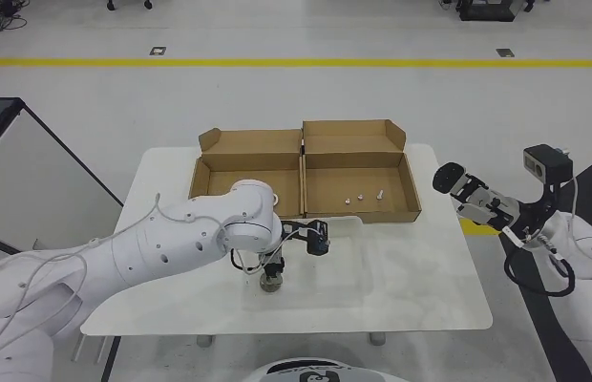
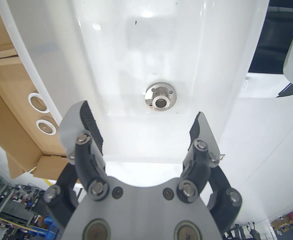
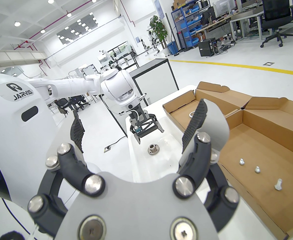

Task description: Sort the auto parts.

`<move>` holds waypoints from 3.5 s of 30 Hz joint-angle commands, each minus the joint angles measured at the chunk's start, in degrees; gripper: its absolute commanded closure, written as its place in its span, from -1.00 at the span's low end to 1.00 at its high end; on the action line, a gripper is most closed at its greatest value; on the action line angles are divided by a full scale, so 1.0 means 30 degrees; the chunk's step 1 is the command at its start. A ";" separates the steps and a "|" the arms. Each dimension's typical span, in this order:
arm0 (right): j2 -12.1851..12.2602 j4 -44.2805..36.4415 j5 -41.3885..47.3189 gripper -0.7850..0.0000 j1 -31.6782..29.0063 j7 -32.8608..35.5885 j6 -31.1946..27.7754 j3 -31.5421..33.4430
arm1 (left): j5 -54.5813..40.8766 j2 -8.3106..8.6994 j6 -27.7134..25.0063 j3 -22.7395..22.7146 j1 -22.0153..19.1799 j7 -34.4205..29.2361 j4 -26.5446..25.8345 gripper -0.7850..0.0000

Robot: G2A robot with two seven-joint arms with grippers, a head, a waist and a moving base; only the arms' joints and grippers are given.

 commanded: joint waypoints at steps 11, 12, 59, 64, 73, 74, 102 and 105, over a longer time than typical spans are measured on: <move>0.0000 0.0000 0.0000 -1.00 -0.0001 0.0000 0.0000 0.0001 | 0.0373 -0.0311 0.0271 0.0001 0.0978 -0.0273 0.0981 -0.46; 0.0000 0.0000 0.0000 -1.00 -0.0001 0.0000 0.0000 0.0001 | 0.0399 -0.0335 0.0271 0.0001 0.1057 -0.0274 0.1089 -0.46; 0.0000 0.0000 0.0000 -1.00 -0.0001 0.0000 0.0000 0.0001 | 0.1563 -0.1762 0.0129 0.0001 0.2362 -0.0132 0.4327 0.13; 0.0000 0.0000 0.0000 -1.00 -0.0001 0.0000 0.0000 0.0001 | 0.0857 -0.1800 -0.0301 0.0001 0.2266 0.0297 0.4411 0.11; 0.0000 0.0000 0.0000 -1.00 -0.0001 0.0000 0.0000 0.0001 | 0.0917 -0.1474 0.0249 0.0001 0.2134 -0.0254 0.3773 0.09; 0.0000 0.0000 0.0000 -1.00 -0.0001 0.0000 0.0000 0.0001 | 0.0923 -0.1449 0.0307 0.0001 0.2170 -0.0312 0.3687 0.09; 0.0000 0.0000 0.0000 -1.00 -0.0001 0.0000 0.0000 0.0001 | 0.0965 -0.1581 -0.0705 0.0001 0.2506 0.0702 0.3733 1.00; 0.0000 0.0000 0.0000 -1.00 -0.0001 0.0000 0.0000 0.0001 | 0.0968 -0.1694 -0.0814 0.0001 0.2534 0.0811 0.3892 0.60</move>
